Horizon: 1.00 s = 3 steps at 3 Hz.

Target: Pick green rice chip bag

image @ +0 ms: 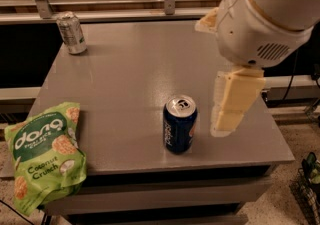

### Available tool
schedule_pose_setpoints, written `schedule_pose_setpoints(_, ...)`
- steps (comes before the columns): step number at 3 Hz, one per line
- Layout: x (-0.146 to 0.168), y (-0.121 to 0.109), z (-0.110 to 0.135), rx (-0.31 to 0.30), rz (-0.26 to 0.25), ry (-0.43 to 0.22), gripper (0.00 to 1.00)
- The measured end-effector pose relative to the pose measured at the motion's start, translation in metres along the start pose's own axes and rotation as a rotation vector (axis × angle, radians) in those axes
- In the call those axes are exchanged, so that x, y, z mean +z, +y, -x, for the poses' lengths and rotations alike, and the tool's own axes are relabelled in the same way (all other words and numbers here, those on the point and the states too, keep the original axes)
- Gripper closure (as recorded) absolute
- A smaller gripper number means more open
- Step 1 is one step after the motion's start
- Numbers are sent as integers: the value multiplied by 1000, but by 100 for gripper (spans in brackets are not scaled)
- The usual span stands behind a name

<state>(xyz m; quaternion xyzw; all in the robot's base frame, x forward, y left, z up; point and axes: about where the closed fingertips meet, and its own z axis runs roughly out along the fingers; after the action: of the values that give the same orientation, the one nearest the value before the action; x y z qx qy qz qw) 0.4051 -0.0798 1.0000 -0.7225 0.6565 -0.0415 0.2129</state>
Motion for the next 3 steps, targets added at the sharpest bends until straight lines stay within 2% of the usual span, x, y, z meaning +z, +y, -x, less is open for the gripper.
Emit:
schedule_pose_setpoints(1, 4, 13, 50, -116, 10, -48, 0)
schedule_pose_setpoints(3, 4, 13, 50, -116, 10, -48, 0)
